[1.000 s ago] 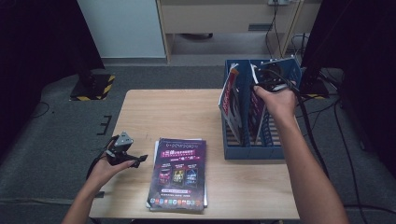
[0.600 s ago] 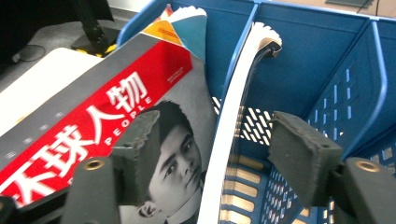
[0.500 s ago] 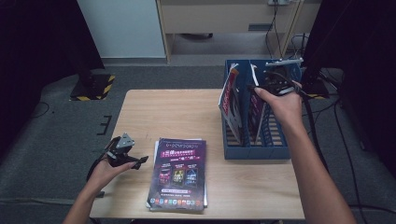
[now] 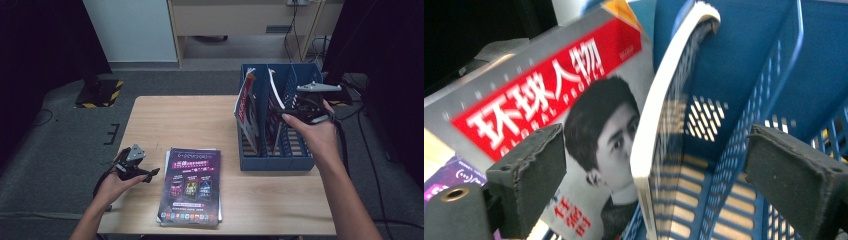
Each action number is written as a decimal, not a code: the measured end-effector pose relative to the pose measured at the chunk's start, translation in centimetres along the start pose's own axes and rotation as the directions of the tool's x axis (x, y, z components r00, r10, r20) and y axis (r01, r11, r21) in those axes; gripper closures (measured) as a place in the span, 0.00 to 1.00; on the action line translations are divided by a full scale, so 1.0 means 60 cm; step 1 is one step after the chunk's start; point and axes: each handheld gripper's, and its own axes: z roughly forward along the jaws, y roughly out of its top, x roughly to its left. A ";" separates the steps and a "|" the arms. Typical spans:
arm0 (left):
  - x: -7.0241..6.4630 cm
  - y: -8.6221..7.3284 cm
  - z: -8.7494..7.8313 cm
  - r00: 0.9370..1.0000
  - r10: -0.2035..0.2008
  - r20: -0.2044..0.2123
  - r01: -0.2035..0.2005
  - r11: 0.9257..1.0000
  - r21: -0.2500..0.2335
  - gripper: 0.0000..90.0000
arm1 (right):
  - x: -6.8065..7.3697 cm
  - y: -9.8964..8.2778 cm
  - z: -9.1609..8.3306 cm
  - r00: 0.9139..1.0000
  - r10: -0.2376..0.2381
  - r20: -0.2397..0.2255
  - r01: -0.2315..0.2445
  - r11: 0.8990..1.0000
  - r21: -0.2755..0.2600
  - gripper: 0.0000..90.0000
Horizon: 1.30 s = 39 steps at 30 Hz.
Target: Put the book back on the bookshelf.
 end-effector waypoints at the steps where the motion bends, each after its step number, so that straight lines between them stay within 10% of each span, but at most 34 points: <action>1: 0.000 0.000 0.001 1.000 -0.001 -0.001 0.001 1.000 0.000 0.06 | -0.001 -0.007 -0.001 1.000 0.001 -0.001 -0.001 1.000 -0.003 0.10; 21: -0.007 0.002 -0.001 1.000 0.000 -0.018 0.000 1.000 -0.028 0.09 | 0.017 -0.122 0.004 0.997 0.035 -0.067 -0.034 0.999 0.023 0.10; 39: -0.025 0.017 0.002 1.000 0.021 0.016 -0.020 0.999 -0.043 0.17 | 0.083 -0.174 0.031 0.992 -0.004 -0.129 0.010 0.999 0.040 0.12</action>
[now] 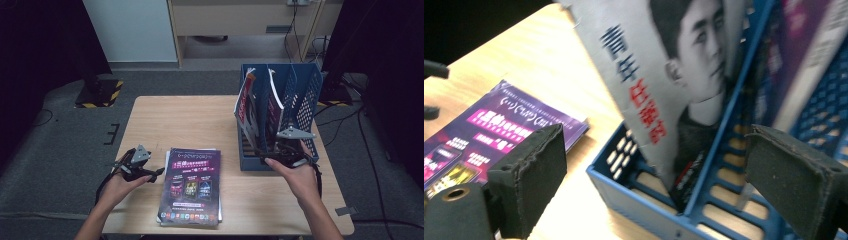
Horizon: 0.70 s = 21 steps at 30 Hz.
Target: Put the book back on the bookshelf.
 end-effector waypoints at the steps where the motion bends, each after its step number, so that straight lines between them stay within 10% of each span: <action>1: 0.000 0.001 0.000 1.000 -0.007 0.005 0.007 1.000 -0.006 0.19 | 0.003 -0.003 0.003 1.000 -0.010 -0.005 0.010 1.000 0.002 0.12; 21: -0.017 0.010 0.012 0.999 -0.021 0.038 0.021 1.000 -0.008 0.22 | 0.052 -0.046 0.059 0.997 -0.008 -0.076 0.010 0.999 0.033 0.12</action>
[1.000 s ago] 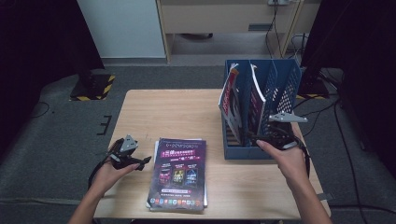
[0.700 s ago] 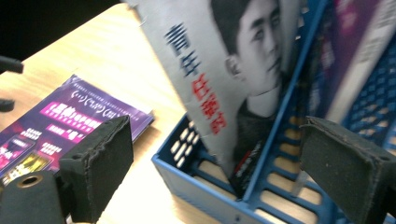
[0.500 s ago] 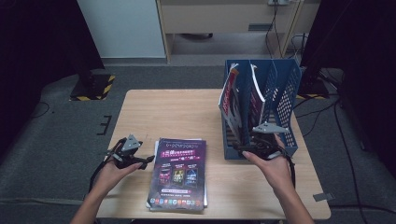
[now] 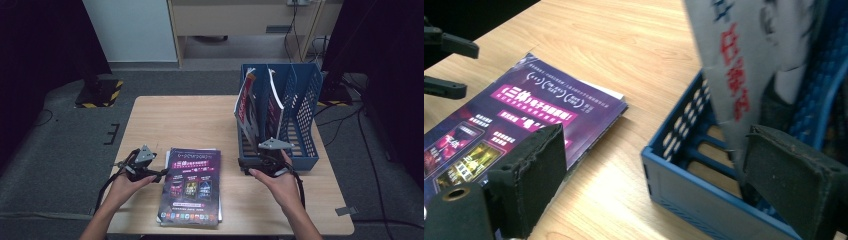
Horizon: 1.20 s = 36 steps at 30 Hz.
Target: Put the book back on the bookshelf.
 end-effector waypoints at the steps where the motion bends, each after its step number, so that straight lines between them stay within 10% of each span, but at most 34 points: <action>1: -0.001 0.000 0.001 1.000 0.001 0.000 -0.001 1.000 0.001 0.22 | 0.002 -0.001 0.002 1.000 -0.010 -0.001 0.010 1.000 0.002 0.12; 36: -0.026 0.014 0.011 0.999 -0.003 0.037 0.002 1.000 0.003 0.23 | 0.111 -0.052 0.083 0.990 -0.063 -0.127 0.073 0.994 0.079 0.14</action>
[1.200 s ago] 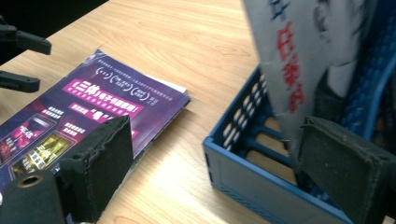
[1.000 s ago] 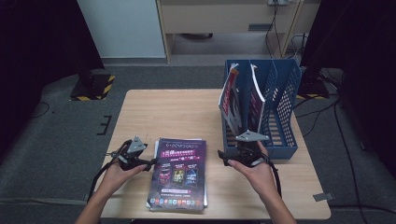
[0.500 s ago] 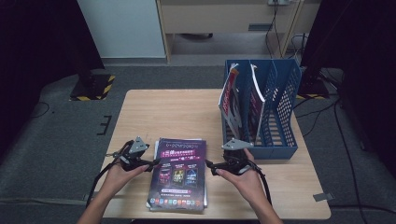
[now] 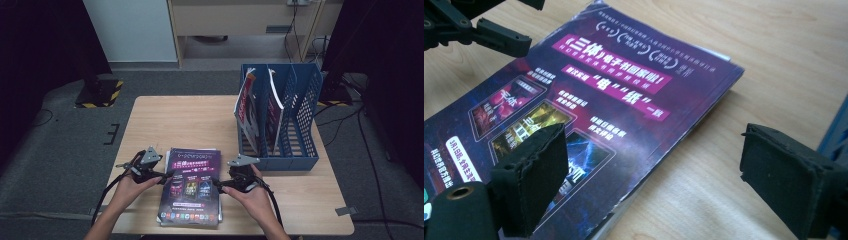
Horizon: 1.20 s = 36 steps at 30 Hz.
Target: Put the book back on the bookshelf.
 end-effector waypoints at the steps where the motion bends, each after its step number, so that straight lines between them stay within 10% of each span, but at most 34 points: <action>1: -0.001 0.000 0.002 1.000 -0.003 0.005 0.003 1.000 0.003 0.23 | 0.002 -0.001 0.000 1.000 0.008 -0.004 -0.008 1.000 0.005 0.14; 36: -0.007 -0.001 0.040 0.991 -0.076 0.110 0.068 0.995 0.070 0.11 | 0.014 -0.014 0.020 1.000 -0.003 -0.023 0.004 0.998 0.056 0.13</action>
